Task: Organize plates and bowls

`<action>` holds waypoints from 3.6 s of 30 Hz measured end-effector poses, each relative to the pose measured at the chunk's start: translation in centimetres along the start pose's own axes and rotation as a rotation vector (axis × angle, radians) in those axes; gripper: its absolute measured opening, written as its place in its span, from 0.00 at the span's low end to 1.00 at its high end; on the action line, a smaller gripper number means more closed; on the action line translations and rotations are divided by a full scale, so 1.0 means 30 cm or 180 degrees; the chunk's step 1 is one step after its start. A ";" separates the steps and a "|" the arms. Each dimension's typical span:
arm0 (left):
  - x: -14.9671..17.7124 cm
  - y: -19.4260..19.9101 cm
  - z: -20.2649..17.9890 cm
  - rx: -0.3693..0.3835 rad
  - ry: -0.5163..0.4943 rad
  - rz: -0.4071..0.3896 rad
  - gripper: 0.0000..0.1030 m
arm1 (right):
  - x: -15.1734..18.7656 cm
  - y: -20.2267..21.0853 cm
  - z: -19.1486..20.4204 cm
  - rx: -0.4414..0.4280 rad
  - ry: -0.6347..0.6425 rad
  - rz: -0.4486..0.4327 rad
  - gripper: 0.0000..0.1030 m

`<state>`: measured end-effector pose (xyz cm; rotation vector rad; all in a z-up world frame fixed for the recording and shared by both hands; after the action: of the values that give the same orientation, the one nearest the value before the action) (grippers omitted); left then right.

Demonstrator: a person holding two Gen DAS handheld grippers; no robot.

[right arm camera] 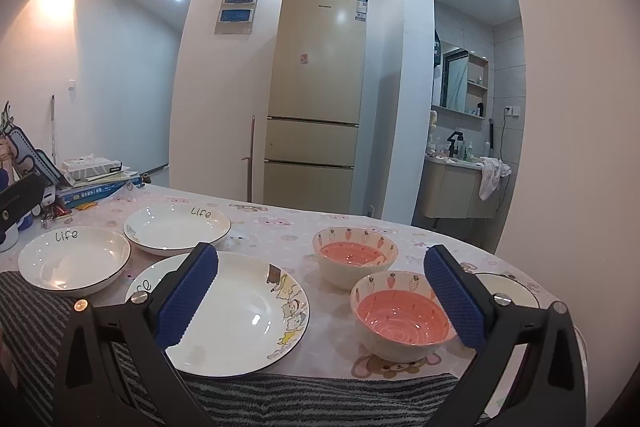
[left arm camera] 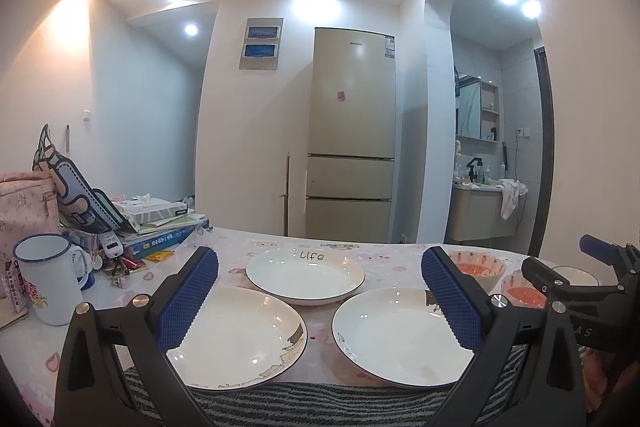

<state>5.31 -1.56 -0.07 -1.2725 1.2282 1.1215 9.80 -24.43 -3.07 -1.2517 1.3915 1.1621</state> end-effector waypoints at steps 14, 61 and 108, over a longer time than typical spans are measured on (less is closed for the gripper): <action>0.000 0.009 -0.007 0.0003 -0.0014 0.0000 1.00 | 0.001 0.002 -0.004 0.0023 -0.0021 -0.0004 1.00; 0.001 0.001 0.014 -0.0041 0.0044 0.0021 1.00 | 0.003 0.002 -0.011 0.0024 -0.0009 0.0016 1.00; 0.141 -0.115 0.559 -0.0604 0.1476 0.1304 0.49 | -0.315 -0.181 0.375 -0.1492 -0.0288 0.0443 0.91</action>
<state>9.31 14.80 -5.25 -1.5216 1.8241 1.2967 16.31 -12.17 4.18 -1.4136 1.1906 1.6888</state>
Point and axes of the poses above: each gripper's, at about its wrist camera, not at the fingertips, and y roughly against the way its jaws point, z to its left, x to its underside, the point moved 7 cm from there along -y, roughly the way its jaws point, and after that the axes turned 8 degrees about -z, right-handed, at the moved point
